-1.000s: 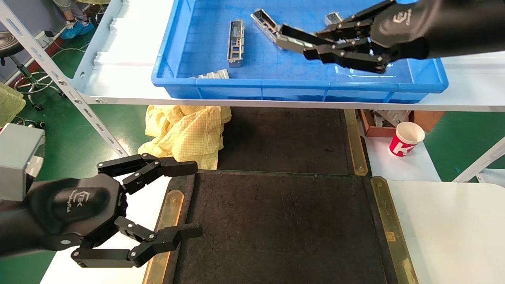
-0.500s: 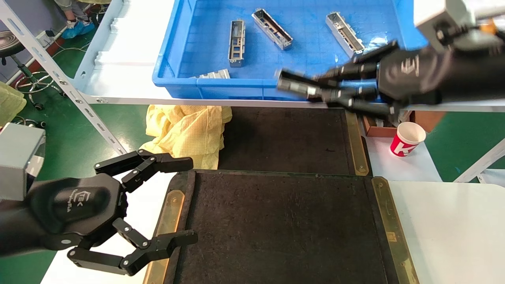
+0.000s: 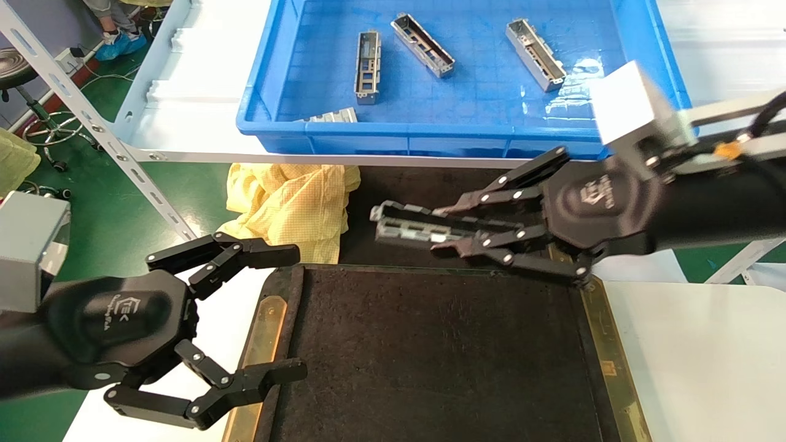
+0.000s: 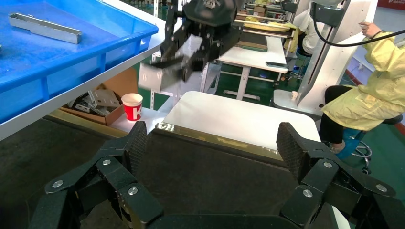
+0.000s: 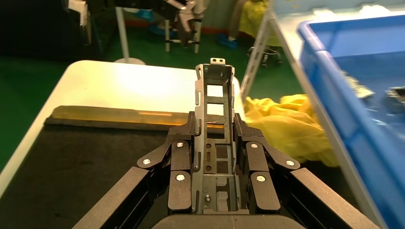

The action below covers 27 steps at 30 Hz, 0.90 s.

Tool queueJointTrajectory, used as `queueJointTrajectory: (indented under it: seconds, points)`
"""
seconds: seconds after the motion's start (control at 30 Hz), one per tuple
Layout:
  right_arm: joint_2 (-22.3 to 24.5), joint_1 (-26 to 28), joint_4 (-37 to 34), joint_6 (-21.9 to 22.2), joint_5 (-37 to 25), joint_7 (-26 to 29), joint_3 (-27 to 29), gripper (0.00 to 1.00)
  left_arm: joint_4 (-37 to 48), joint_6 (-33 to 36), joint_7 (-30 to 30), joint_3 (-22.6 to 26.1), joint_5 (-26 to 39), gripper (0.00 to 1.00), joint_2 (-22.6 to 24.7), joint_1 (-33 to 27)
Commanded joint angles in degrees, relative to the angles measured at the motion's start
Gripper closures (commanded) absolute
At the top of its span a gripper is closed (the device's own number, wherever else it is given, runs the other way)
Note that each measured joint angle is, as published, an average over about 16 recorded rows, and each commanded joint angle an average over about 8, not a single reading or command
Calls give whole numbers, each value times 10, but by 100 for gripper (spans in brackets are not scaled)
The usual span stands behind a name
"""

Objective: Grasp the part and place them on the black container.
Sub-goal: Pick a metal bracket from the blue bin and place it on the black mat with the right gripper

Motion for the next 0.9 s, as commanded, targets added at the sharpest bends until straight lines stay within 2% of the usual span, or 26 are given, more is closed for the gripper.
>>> queueJointTrajectory:
  seconds: [0.03,0.27,0.57,0.9]
  points:
    - [-7,-2,1,0,10,-5,-14,100,0,0,0,0,0,0,0,0]
    - [-58,-7,-32,2,10,-46,-71,100,0,0,0,0,0,0,0,0]
    - [-138,-39,-134,16,-14,-140,-123,100,0,0,0,0,0,0,0,0]
    - [-229,-106,-272,86,-22,-238,-128,100,0,0,0,0,0,0,0,0]
